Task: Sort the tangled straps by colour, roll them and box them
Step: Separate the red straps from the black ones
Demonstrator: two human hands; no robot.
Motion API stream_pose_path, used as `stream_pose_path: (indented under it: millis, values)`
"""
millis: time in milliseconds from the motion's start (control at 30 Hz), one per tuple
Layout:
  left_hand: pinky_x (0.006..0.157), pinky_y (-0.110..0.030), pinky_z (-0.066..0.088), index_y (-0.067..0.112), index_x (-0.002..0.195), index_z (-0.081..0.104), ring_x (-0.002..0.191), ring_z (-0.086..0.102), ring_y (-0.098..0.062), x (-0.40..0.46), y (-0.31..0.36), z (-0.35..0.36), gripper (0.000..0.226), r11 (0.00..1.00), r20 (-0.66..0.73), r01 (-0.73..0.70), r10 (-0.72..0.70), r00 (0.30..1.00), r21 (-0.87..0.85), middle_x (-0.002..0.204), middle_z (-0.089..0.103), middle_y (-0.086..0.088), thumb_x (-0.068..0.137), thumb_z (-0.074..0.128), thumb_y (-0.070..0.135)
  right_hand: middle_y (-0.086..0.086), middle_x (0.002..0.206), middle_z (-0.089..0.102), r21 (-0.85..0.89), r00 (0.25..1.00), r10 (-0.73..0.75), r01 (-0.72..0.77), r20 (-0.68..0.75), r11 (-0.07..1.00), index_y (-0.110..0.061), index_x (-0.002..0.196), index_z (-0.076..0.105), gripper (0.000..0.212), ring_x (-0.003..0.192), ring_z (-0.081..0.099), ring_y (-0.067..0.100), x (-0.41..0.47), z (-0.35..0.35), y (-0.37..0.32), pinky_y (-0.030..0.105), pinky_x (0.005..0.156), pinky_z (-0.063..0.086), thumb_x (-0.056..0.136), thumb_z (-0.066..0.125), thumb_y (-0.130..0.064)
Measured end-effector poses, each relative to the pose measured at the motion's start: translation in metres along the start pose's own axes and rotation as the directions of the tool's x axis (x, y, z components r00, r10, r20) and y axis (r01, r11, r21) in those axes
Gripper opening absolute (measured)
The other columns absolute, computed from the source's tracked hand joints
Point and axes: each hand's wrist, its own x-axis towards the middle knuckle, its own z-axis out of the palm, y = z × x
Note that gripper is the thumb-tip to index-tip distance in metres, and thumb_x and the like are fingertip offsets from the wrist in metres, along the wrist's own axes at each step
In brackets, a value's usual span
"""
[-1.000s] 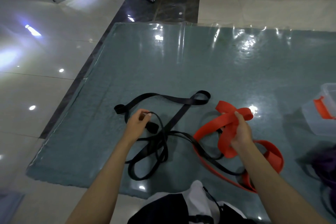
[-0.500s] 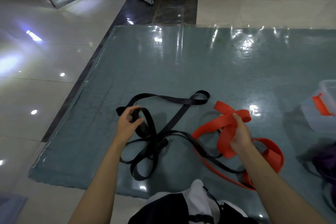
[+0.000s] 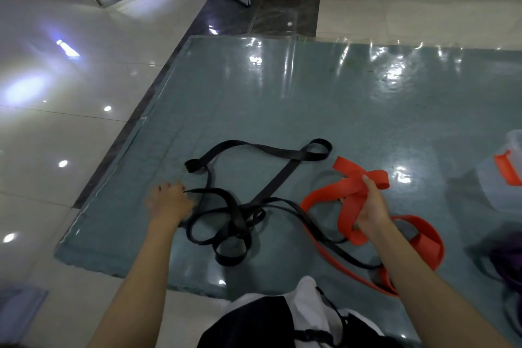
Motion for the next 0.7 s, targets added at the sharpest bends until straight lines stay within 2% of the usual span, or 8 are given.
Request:
stream_pose_path:
  millis: [67, 167, 233, 367, 467, 567, 633, 700]
  values:
    - [0.117, -0.051, 0.032, 0.019, 0.138, 0.062, 0.142, 0.041, -0.034, -0.013, 0.021, 0.010, 0.044, 0.982, -0.070, -0.188, 0.187, 0.980, -0.003, 0.151, 0.049, -0.012, 0.095, 0.068, 0.029, 0.023, 0.140, 0.066, 0.005, 1.000, 0.006, -0.006, 0.013, 1.000, -0.003, 0.145, 0.058, 0.050, 0.132, 0.063, 0.036, 0.000, 0.004, 0.001, 0.051, 0.115, 0.048, 0.105, 0.060, -0.032]
    - [0.116, -0.047, 0.039, 0.012, 0.138, 0.063, 0.138, 0.050, -0.031, -0.037, 0.068, 0.026, 0.045, 0.819, -0.132, -0.558, 0.543, 0.829, -0.138, 0.147, 0.054, -0.010, 0.096, 0.073, 0.023, 0.025, 0.142, 0.064, -0.009, 0.998, 0.042, -0.042, 0.050, 0.999, -0.002, 0.147, 0.057, 0.052, 0.134, 0.062, 0.038, 0.001, 0.010, -0.001, 0.053, 0.117, 0.045, 0.105, 0.060, -0.033]
    - [0.117, -0.045, 0.040, 0.016, 0.146, 0.056, 0.137, 0.049, -0.022, -0.050, 0.102, 0.037, 0.052, 0.711, -0.060, -0.656, 0.665, 0.745, -0.253, 0.148, 0.053, -0.005, 0.099, 0.070, 0.033, 0.024, 0.143, 0.063, -0.016, 0.992, 0.080, -0.078, 0.103, 0.997, -0.002, 0.148, 0.056, 0.054, 0.135, 0.061, 0.037, 0.002, 0.015, -0.008, 0.052, 0.119, 0.043, 0.104, 0.062, -0.034]
    - [0.117, -0.025, 0.033, 0.039, 0.163, 0.025, 0.146, 0.034, 0.001, -0.070, 0.168, 0.050, 0.094, 0.622, 0.137, -0.506, 0.701, 0.700, -0.598, 0.165, 0.034, 0.014, 0.087, 0.073, 0.067, 0.026, 0.141, 0.065, -0.133, 0.971, 0.070, -0.041, 0.227, 0.990, -0.001, 0.146, 0.058, 0.050, 0.132, 0.063, 0.036, 0.001, 0.033, -0.025, 0.051, 0.117, 0.046, 0.104, 0.064, -0.027]
    - [0.113, -0.020, 0.036, 0.041, 0.164, 0.019, 0.145, 0.038, 0.004, -0.075, 0.216, 0.048, 0.118, 0.524, 0.161, -0.331, 0.688, 0.707, -0.785, 0.162, 0.038, 0.017, 0.072, 0.091, 0.060, 0.027, 0.131, 0.070, -0.257, 0.929, 0.027, 0.074, 0.370, 0.964, 0.002, 0.144, 0.058, 0.045, 0.115, 0.071, 0.036, -0.007, 0.047, -0.033, 0.051, 0.106, 0.055, 0.103, 0.063, -0.017]
    - [0.113, -0.044, 0.050, 0.014, 0.151, 0.045, 0.129, 0.063, -0.017, -0.074, 0.252, 0.050, 0.089, 0.356, 0.088, -0.261, 0.724, 0.684, -0.897, 0.143, 0.065, -0.007, 0.077, 0.095, 0.014, 0.026, 0.133, 0.069, -0.284, 0.853, -0.006, 0.180, 0.522, 0.942, -0.002, 0.137, 0.064, 0.040, 0.117, 0.071, 0.032, -0.016, 0.060, -0.043, 0.043, 0.104, 0.058, 0.100, 0.066, -0.019]
    - [0.096, -0.042, 0.058, 0.013, 0.123, 0.066, 0.099, 0.072, -0.016, -0.073, 0.261, 0.054, 0.051, 0.306, 0.053, -0.202, 0.658, 0.752, -0.930, 0.110, 0.078, -0.007, 0.080, 0.090, 0.002, 0.023, 0.128, 0.072, -0.315, 0.837, -0.021, 0.230, 0.547, 0.921, -0.006, 0.132, 0.069, 0.033, 0.109, 0.074, 0.027, -0.018, 0.066, -0.051, 0.036, 0.091, 0.063, 0.104, 0.061, -0.021]
    - [0.079, -0.035, 0.057, 0.018, 0.099, 0.072, 0.079, 0.070, -0.015, -0.074, 0.263, 0.052, 0.027, 0.343, 0.057, -0.180, 0.580, 0.813, -0.922, 0.087, 0.078, -0.003, 0.082, 0.087, 0.004, 0.018, 0.122, 0.076, -0.402, 0.842, -0.019, 0.276, 0.539, 0.873, -0.009, 0.126, 0.074, 0.030, 0.104, 0.075, 0.025, -0.017, 0.064, -0.061, 0.035, 0.087, 0.061, 0.106, 0.059, -0.025]
